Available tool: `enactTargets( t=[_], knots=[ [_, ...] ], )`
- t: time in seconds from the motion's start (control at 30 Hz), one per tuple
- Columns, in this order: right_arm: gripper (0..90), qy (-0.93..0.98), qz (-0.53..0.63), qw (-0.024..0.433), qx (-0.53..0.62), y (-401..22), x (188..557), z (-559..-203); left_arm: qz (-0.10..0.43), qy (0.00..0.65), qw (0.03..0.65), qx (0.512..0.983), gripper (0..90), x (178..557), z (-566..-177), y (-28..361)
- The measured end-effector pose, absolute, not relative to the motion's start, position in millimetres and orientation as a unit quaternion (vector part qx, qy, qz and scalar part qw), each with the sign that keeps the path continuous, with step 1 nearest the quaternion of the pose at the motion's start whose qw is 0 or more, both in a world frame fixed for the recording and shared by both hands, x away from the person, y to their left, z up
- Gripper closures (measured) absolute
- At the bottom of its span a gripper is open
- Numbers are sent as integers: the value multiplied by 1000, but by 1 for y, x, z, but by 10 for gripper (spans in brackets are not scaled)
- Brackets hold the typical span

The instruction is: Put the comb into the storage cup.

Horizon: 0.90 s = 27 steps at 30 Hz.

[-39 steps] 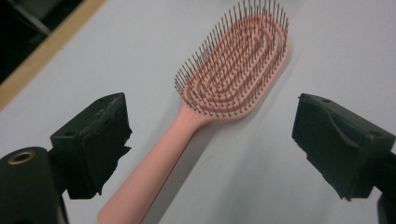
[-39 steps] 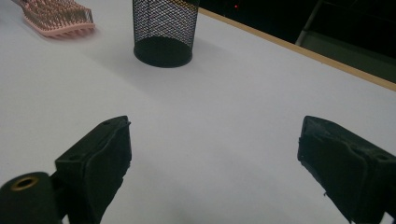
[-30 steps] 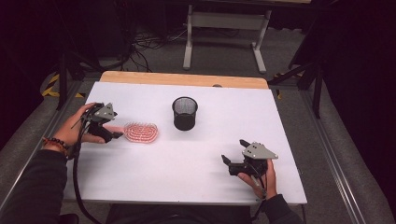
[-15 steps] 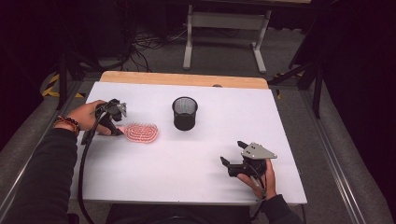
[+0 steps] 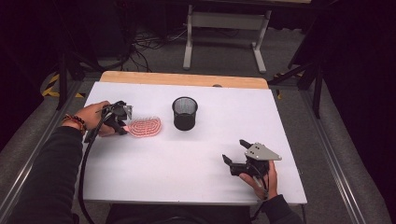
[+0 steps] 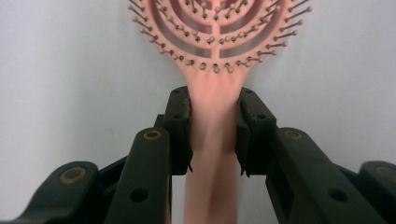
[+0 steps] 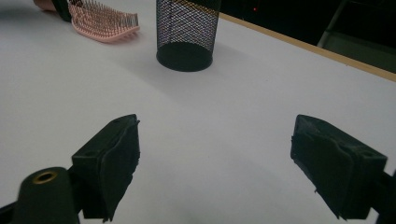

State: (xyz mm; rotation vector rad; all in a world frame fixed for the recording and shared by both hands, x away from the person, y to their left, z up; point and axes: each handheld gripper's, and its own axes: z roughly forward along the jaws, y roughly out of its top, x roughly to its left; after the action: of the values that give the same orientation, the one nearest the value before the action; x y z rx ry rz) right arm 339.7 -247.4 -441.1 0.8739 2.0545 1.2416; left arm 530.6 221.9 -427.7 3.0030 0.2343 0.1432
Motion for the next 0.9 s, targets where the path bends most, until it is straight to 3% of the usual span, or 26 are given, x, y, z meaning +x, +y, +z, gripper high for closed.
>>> enactTargets(
  t=[0.17, 0.33, 0.43, 0.9],
  knots=[
    [164, 768, 467, 289, 331, -249, 340, -441, 88, 82, 95, 988, 695, 521, -419, 225],
    [164, 764, 471, 298, 327, -250, 338, -439, 181, 71, 110, 975, 695, 502, -410, 226],
    [164, 760, 477, 301, 324, -250, 337, -437, 226, 76, 156, 958, 696, 489, -404, 229],
    [162, 761, 483, 279, 332, -250, 340, -438, 326, 125, 299, 888, 696, 456, -399, 244]
  ],
)
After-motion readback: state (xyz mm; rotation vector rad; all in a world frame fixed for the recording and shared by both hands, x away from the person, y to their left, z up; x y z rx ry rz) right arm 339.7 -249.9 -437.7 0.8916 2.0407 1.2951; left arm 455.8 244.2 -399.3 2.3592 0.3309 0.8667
